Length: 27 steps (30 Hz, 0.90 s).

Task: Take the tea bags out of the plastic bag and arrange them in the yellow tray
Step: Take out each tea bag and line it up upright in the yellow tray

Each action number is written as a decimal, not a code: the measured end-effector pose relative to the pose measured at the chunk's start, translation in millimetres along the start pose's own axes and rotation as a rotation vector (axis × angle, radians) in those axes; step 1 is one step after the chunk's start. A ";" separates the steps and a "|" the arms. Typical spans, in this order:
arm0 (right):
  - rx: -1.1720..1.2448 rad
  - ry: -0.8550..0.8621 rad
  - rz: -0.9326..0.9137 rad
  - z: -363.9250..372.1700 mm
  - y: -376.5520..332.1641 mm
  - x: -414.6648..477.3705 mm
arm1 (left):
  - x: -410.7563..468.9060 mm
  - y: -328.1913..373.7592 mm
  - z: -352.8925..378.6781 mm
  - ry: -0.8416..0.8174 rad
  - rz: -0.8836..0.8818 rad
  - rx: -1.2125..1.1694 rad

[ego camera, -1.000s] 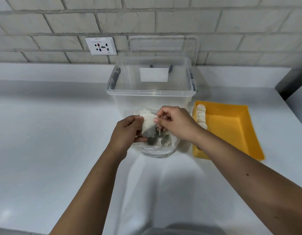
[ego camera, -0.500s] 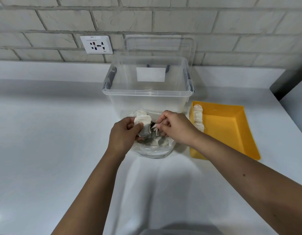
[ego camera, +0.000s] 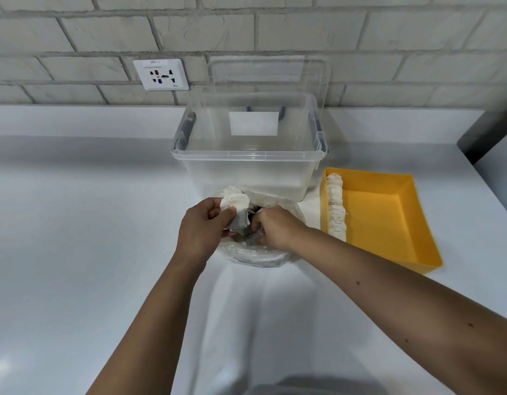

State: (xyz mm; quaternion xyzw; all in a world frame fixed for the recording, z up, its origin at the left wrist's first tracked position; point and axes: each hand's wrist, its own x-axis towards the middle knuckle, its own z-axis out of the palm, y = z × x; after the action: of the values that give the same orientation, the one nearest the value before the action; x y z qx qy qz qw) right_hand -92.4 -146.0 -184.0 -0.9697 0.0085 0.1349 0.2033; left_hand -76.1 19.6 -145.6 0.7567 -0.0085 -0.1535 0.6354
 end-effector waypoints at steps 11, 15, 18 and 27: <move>0.318 0.368 -0.018 -39.2 -3.9 -41.9 | 0.7 5.0 -5.3 0.065 -0.069 -0.054; 0.542 0.789 -0.119 -57.9 -4.3 -64.2 | -6.3 13.9 7.0 -0.042 -0.147 -0.078; 0.480 0.873 -0.229 -53.4 -0.8 -72.3 | -13.4 22.4 23.0 -0.196 -0.238 -0.191; 0.426 0.711 -0.239 -36.2 35.8 -105.3 | -25.0 33.8 60.1 -0.345 -0.295 -0.322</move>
State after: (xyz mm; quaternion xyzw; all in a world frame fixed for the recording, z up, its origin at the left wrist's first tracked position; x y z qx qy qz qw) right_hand -187.1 -197.2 -138.2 -0.8864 -0.0068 -0.2368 0.3977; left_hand -108.3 -39.3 -116.2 0.6018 0.0180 -0.3702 0.7074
